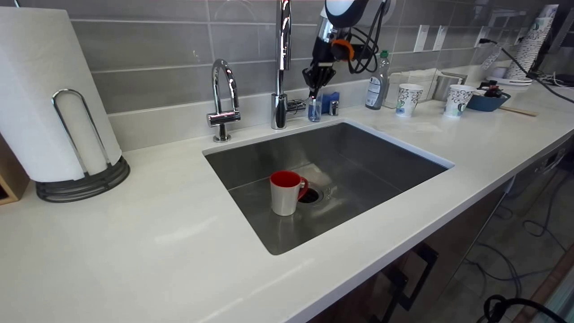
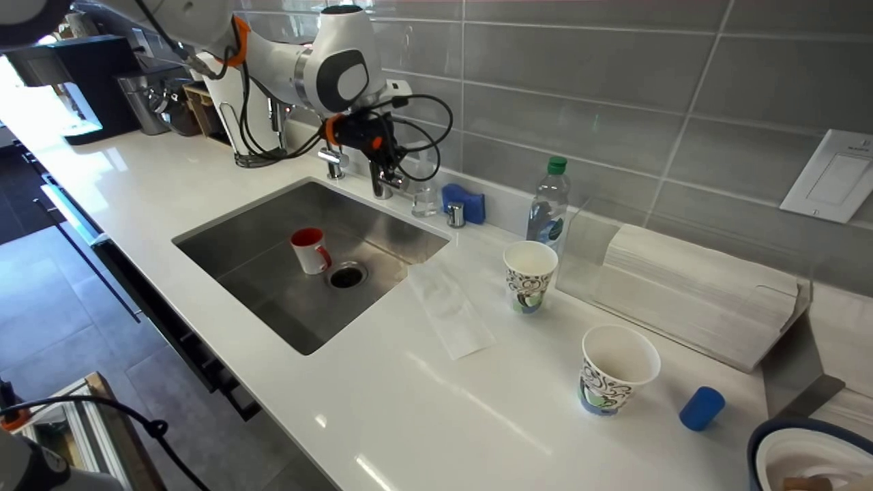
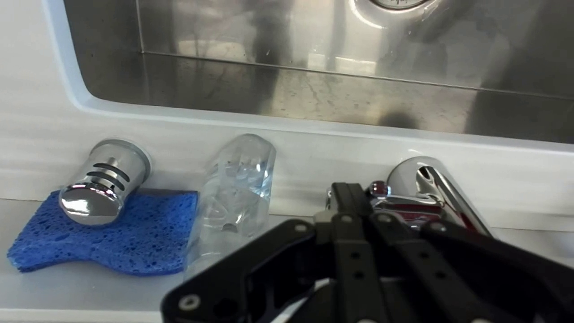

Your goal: Open the faucet on the right then close it.

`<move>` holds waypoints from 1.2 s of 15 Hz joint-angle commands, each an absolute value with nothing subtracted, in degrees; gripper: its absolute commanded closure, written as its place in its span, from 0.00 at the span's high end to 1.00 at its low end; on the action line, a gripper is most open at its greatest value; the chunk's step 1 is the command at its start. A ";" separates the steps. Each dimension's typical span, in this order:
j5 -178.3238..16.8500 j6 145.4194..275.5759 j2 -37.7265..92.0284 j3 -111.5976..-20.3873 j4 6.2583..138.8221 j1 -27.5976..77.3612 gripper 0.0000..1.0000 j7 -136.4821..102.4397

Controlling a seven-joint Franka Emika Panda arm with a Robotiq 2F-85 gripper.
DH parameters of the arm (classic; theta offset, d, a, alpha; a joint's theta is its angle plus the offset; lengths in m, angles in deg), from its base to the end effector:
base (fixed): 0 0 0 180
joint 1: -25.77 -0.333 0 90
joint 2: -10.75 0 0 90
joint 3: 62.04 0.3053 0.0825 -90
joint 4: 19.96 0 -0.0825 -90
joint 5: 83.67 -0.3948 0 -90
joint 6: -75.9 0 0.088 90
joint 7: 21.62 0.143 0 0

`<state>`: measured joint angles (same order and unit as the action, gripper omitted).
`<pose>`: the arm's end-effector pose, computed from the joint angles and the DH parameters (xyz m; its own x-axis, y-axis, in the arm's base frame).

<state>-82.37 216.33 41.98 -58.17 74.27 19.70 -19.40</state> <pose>0.7104 0.1189 0.2748 0.9575 0.1274 0.2587 0.1389 -0.9899 -0.0265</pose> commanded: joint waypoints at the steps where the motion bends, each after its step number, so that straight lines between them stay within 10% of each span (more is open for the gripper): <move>1: -85.98 215.53 42.11 -55.71 73.45 20.80 0.00 -22.00; 17: -90.27 197.81 12.95 -56.37 93.46 23.52 0.00 -34.60; 18: -92.90 197.24 9.96 -56.46 95.32 23.82 0.26 -39.20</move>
